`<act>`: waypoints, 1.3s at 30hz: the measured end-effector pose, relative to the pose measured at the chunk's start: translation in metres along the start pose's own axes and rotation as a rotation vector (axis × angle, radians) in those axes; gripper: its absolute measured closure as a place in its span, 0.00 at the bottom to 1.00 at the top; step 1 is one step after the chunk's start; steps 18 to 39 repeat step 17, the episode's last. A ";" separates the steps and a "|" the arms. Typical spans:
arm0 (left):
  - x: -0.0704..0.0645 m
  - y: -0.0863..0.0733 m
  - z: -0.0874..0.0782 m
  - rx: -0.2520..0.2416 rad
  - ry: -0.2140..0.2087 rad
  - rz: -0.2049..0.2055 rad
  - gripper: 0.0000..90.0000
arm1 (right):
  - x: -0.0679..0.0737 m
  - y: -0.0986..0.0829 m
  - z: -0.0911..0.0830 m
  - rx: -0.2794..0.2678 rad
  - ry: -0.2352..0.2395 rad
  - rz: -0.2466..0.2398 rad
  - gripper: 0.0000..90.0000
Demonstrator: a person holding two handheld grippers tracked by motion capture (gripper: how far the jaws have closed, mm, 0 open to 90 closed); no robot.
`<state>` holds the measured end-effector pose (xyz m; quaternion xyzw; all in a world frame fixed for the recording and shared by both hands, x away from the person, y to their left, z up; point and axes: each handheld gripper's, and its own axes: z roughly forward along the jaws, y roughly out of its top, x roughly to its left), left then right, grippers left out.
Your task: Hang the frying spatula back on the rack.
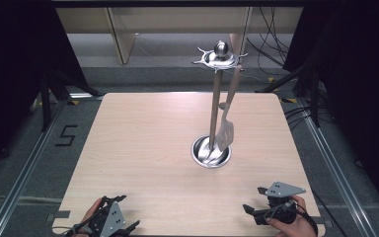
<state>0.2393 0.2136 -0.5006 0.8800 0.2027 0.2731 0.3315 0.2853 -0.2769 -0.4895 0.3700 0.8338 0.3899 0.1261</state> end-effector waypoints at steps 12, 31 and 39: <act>0.001 0.000 0.000 0.006 -0.005 0.007 0.17 | 0.001 -0.003 -0.003 0.005 -0.004 0.002 0.20; 0.000 0.000 0.000 0.007 0.000 0.010 0.17 | -0.001 -0.004 -0.003 0.003 -0.003 -0.003 0.20; 0.000 0.000 0.000 0.007 0.000 0.010 0.17 | -0.001 -0.004 -0.003 0.003 -0.003 -0.003 0.20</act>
